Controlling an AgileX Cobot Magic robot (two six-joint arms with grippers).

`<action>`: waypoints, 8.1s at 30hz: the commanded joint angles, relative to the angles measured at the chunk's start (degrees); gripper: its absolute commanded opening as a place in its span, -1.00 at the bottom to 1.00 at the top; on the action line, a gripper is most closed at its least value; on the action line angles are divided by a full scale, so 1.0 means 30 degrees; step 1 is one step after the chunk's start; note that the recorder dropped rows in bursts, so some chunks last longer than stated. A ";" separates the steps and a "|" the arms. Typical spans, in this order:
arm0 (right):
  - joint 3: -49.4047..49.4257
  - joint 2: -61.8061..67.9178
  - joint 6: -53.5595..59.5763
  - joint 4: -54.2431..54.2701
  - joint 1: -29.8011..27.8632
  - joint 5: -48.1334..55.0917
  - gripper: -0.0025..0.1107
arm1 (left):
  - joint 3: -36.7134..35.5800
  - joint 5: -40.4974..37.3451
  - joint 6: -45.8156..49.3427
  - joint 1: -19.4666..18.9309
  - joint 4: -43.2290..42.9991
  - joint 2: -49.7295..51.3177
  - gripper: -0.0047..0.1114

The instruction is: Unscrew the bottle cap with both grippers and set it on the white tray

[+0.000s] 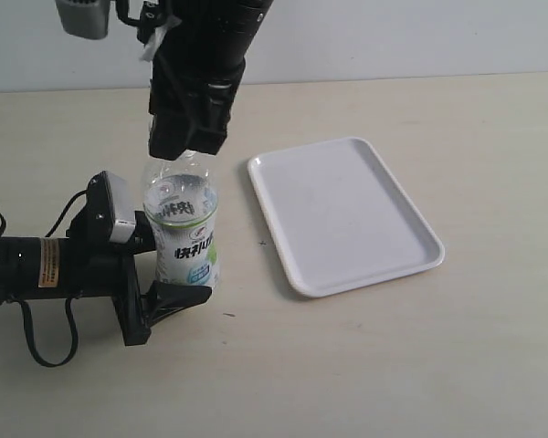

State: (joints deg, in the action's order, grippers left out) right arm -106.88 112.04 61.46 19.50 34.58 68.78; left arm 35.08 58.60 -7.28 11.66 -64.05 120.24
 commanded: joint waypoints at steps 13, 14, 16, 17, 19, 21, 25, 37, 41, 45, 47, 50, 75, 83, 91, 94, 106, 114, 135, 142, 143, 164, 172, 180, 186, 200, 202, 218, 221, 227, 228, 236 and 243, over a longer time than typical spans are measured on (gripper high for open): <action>-0.0124 -0.0130 0.4096 -0.0847 0.0005 0.0094 -0.63 | 0.0053 0.0072 -0.0213 0.0045 -0.0082 -0.0177 -0.92; -0.0124 -0.0130 0.4096 -0.0847 0.0005 0.0094 -0.43 | 0.0053 0.0072 -0.0213 0.0045 -0.0082 -0.0177 -0.92; -0.0124 -0.0130 0.4096 -0.0847 0.0005 0.0094 -0.25 | 0.0053 0.0072 -0.0213 0.0045 -0.0082 -0.0177 -0.92; -0.0124 -0.0130 0.4096 -0.0847 0.0005 0.0014 -0.18 | 0.0053 0.0072 -0.0213 0.0045 -0.0082 -0.0177 -0.92; -0.0124 -0.0130 0.3936 -0.0847 0.0005 0.0004 -0.09 | 0.0053 0.0072 -0.0213 0.0045 -0.0082 -0.0177 -0.92; -0.0124 -0.0130 0.3277 -0.0597 0.0005 -0.0066 -0.05 | 0.0053 0.0072 -0.0213 0.0045 -0.0082 -0.0177 -0.92; -0.0124 -0.0130 0.2649 0.0692 0.0005 -0.0412 0.11 | 0.0053 0.0072 -0.0213 0.0045 -0.0159 -0.0177 -0.92; -0.0124 -0.1888 -1.8482 0.0233 0.0035 -0.3517 0.17 | 0.0053 0.0072 -0.0213 0.0045 -0.0159 -0.0177 -0.92; -0.0124 -0.1143 -2.1146 -0.1221 0.0170 -0.2926 0.17 | 0.0053 0.0072 -0.0213 0.0045 -0.0207 -0.0177 -0.92; -0.0124 -0.0662 -2.1577 -0.3227 0.1380 -0.2504 0.17 | 0.0053 0.0072 -0.0213 0.0092 -0.0208 -0.0177 -0.92; -0.0124 -0.0662 -2.2095 -0.3987 0.1588 -0.2552 0.17 | 0.0053 0.0072 -0.0213 0.0092 -0.0208 -0.0177 -0.92; -0.0124 -0.0662 -2.2380 -0.4161 0.1588 -0.1874 0.17 | 0.0053 0.0072 -0.0213 0.0084 -0.0247 -0.0177 -0.92; -0.0124 0.0068 -2.1365 -0.2606 0.1588 -0.1733 0.17 | 0.0053 0.0072 -0.0213 0.0084 -0.0447 -0.0177 -0.92; -0.0124 0.0145 -2.1365 -0.2772 0.1588 -0.1731 0.17 | 0.0053 0.0072 -0.0213 0.0084 -0.0447 -0.0177 -0.92; -0.0124 -0.0307 -2.1055 -0.2852 0.1588 -0.1547 0.17 | 0.0053 0.0072 -0.0213 0.0084 -0.0447 -0.0177 -0.92; -0.0124 -0.0266 -2.1055 -0.3016 0.1588 -0.1363 0.17 | 0.0053 0.0072 -0.0213 0.0084 -0.0447 -0.0177 -0.92; -0.0124 -0.0264 -2.1024 -0.3055 0.1588 -0.0865 -0.05 | 0.0053 0.0072 -0.0213 0.0084 -0.0447 -0.0177 -0.92; -0.0124 -0.0264 -1.7885 -0.2980 0.1588 -0.0843 -0.80 | 0.0053 0.0072 -0.0247 0.0084 -0.0440 -0.0177 -0.92; -0.0124 -0.0264 0.2191 -0.3129 0.1588 0.0393 -0.96 | 0.0053 0.0072 -0.0247 0.0084 -0.0440 -0.0177 -0.92; -0.0124 -0.0305 0.3626 -0.4560 0.1588 0.0393 -0.96 | 0.0053 0.0072 -0.0247 0.0084 -0.0440 -0.0177 -0.92; -0.0124 -0.0303 0.3657 -0.4959 0.1588 0.0393 -0.96 | 0.0053 0.0072 -0.0247 0.0084 -0.0440 -0.0177 -0.92; -0.0124 -0.0330 0.3412 -0.4106 0.1588 0.0393 -0.08 | 0.0053 0.0072 -0.0247 0.0084 -0.0440 -0.0177 -0.92; -0.0124 -0.0330 0.2290 -0.4064 0.1588 0.0393 0.23 | 0.0053 0.0072 -0.0247 0.0084 -0.0440 -0.0177 -0.92; -0.0124 -0.0678 0.0174 -0.4198 0.1588 0.0364 0.29 | 0.0053 0.0072 -0.0247 0.0084 -0.0440 -0.0177 -0.92; -0.0124 -0.1526 -0.6932 -0.4198 0.1588 0.0393 0.28 | 0.0064 0.0072 -0.0219 0.0084 -0.0440 -0.0177 -0.92; -0.0124 -0.1587 -2.1732 -0.3676 0.1588 -0.0465 0.28 | 0.0064 0.0072 -0.0219 0.0084 -0.0440 -0.0177 -0.92; -0.0124 -0.1384 -2.1732 -0.3487 0.1588 -0.0860 0.28 | 0.0064 0.0072 -0.0266 0.0084 -0.0440 -0.0177 -0.92; -0.0124 -0.0641 -2.1732 -0.2940 0.1588 -0.1625 0.26 | 0.0064 0.0072 -0.0266 0.0084 -0.0440 -0.0177 -0.92; -0.0124 -0.0641 -2.1732 -0.2952 0.1588 -0.1625 0.26 | 0.0064 0.0072 -0.0266 0.0084 -0.0440 -0.0177 -0.92; -0.0124 -0.0641 -2.1732 -0.3552 0.1588 -0.1523 0.26 | 0.0064 0.0072 -0.0302 0.0084 -0.0440 -0.0177 -0.92; -0.0124 -0.0641 -2.1732 -0.3568 0.1588 -0.1523 0.26 | 0.0064 0.0072 -0.0302 0.0084 -0.0440 -0.0177 -0.92; -0.0124 -0.0641 -2.1732 -0.3885 0.1588 -0.1564 0.26 | 0.0064 0.0072 -0.0302 0.0084 -0.0440 -0.0177 -0.92; -0.0124 -0.0565 -2.1660 -0.3758 0.1588 -0.1564 0.26 | 0.0064 0.0072 -0.0302 0.0084 -0.0440 -0.0177 -0.92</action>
State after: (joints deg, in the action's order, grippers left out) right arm -107.00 110.16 -3.73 8.27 39.29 64.77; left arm 35.12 58.31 -7.92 11.66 -65.28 120.13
